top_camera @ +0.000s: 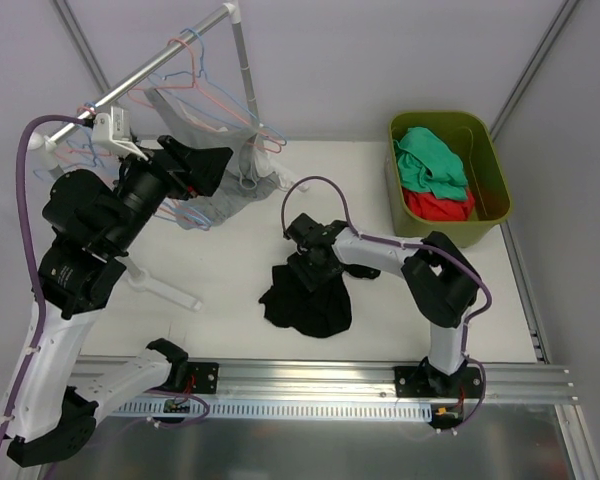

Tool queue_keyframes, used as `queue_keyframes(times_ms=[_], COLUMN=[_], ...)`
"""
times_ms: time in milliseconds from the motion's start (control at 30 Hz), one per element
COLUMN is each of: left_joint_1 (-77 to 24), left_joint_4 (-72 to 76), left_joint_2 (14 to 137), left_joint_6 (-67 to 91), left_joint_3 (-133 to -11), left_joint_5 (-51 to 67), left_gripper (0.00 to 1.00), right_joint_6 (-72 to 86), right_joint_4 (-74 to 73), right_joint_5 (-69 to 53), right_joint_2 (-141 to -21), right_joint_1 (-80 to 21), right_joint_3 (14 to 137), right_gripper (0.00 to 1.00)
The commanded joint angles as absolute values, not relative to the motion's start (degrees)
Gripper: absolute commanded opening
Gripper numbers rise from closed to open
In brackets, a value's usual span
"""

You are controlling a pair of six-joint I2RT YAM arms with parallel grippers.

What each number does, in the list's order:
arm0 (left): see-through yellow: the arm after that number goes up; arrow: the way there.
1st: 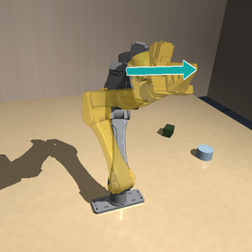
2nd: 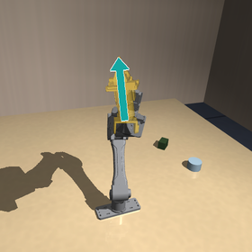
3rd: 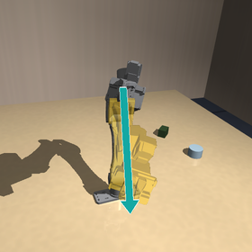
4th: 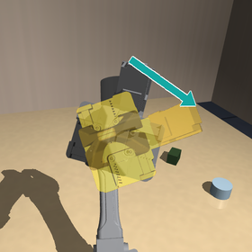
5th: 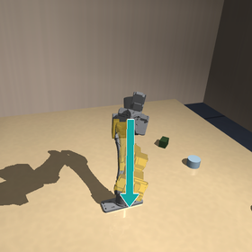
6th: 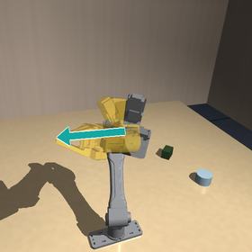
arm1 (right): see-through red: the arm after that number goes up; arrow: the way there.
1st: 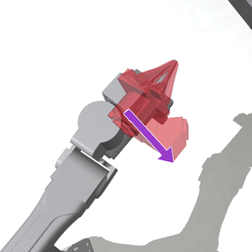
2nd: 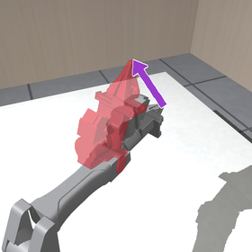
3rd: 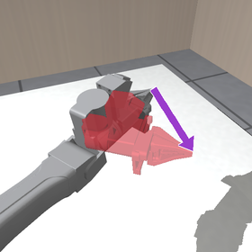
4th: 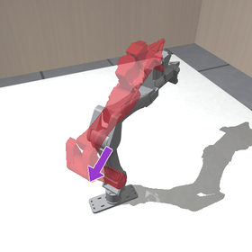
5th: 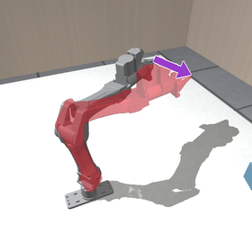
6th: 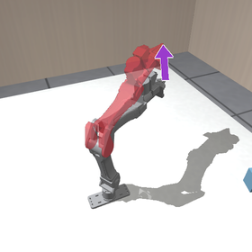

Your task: Remove the tank top from the hanger

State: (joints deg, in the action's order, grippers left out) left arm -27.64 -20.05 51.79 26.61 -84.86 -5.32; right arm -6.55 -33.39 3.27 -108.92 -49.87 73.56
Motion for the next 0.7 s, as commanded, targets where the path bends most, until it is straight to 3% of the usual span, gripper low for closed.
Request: queue_keyframes(times_ms=[0,67,100,400,667], left_joint_1=[-27.16,-27.16,-27.07,-27.07,-27.16], left_joint_4=[-21.0,-21.27,-21.44,-22.41,-22.94], left_joint_2=[51.68,50.81,50.45,42.29,39.2], left_joint_6=[24.08,24.52,24.43,24.17,27.42], left_joint_3=[-87.19,-85.88,-85.17,-74.37,-71.46], left_joint_5=[9.39,14.21,15.54,21.01,23.11], left_gripper=[0.99,0.99,0.99,0.99,0.99], right_joint_6=[-3.09,-0.62,-0.18,-2.89,-15.46], right_joint_4=[-30.76,-29.36,-28.57,-24.78,-33.75], right_joint_5=[10.98,12.92,13.09,22.49,25.84], right_joint_2=[-112.41,-111.54,-110.49,-86.68,-83.58], right_joint_1=[-50.01,-50.27,-50.27,-50.27,-39.75], right_joint_3=[71.81,70.58,70.14,75.39,101.47], right_gripper=[0.5,0.1,0.02,0.0,0.0])
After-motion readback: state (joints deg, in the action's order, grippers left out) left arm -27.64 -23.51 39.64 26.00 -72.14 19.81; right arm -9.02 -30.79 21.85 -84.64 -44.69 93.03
